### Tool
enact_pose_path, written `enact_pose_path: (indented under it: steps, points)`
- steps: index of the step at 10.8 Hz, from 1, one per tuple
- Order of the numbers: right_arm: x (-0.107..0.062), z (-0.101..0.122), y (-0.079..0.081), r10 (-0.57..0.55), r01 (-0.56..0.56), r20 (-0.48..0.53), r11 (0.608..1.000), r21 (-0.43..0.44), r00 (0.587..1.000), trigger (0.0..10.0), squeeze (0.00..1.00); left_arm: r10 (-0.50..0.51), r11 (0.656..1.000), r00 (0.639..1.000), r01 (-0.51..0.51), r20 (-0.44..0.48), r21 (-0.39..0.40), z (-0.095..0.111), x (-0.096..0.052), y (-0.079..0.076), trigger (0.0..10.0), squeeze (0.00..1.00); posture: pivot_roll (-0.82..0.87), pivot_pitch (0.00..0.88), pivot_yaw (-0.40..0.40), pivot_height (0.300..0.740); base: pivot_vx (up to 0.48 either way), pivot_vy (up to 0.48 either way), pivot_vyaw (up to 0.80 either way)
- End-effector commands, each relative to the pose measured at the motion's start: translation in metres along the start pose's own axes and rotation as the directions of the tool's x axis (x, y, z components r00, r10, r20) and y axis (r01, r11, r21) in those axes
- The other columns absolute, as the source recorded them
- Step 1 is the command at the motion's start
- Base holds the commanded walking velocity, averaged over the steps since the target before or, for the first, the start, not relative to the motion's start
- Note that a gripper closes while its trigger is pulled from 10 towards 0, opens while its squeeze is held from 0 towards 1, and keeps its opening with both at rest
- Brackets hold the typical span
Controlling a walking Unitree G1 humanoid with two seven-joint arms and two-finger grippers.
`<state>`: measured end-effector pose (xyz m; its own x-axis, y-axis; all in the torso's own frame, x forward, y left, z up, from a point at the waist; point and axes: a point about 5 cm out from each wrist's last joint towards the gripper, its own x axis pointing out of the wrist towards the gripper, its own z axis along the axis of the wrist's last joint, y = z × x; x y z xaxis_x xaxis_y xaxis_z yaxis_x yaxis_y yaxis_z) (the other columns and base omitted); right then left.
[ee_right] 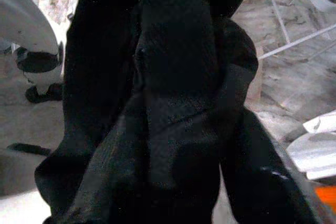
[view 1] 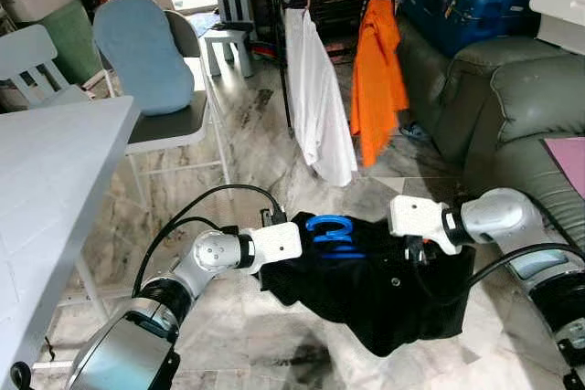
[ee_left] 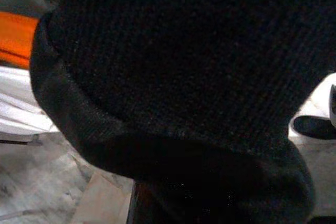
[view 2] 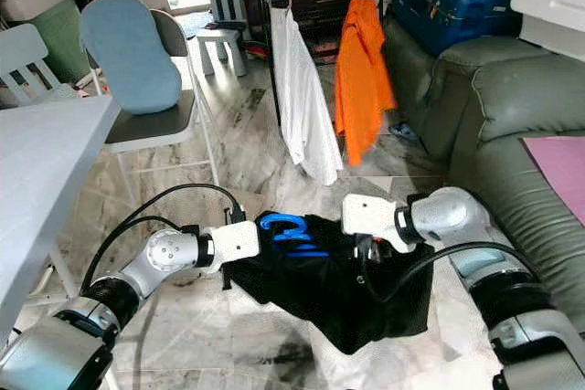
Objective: Hang hanger
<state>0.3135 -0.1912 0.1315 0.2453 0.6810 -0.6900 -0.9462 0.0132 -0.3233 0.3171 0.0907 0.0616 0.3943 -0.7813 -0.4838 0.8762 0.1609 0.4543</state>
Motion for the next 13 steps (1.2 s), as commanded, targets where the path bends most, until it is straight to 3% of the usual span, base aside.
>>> enact_pose_path:
  steps: [1,4,11,12,13]
  points:
    - [0.002,-0.005,0.001,0.014,-0.015,-0.055,1.000,-0.014,0.998,0.0,0.00,0.046,0.998,0.997,-0.048,0.058,0.038,0.015,0.000,0.017,0.0,0.00,-0.26,0.000,0.119,0.740,0.000,0.000,0.00]
    - [0.003,-0.011,-0.005,-0.048,0.045,-0.107,0.998,-0.034,0.993,0.0,0.00,0.038,0.998,0.997,-0.041,0.067,0.038,0.017,0.001,0.016,0.0,0.00,-0.26,0.000,0.118,0.740,0.000,0.000,0.00]
    - [0.004,-0.013,-0.011,-0.102,0.099,-0.088,0.994,-0.039,0.991,0.0,0.00,0.059,0.997,0.995,-0.062,0.075,0.035,0.017,0.000,0.017,0.0,0.00,-0.26,0.000,0.116,0.740,0.000,0.000,0.00]
    - [0.003,-0.013,-0.012,-0.116,0.113,-0.089,0.993,-0.038,0.989,0.0,0.00,0.066,0.998,0.995,-0.067,0.080,0.013,0.016,0.000,0.016,10.0,0.00,-0.26,0.000,0.117,0.740,0.000,0.000,0.00]
    - [0.003,-0.014,-0.013,-0.125,0.122,-0.093,0.992,-0.038,0.988,0.0,0.00,0.087,0.996,0.992,-0.087,0.094,-0.004,0.014,-0.002,0.015,10.0,1.00,-0.26,0.000,0.116,0.740,0.000,0.000,0.00]
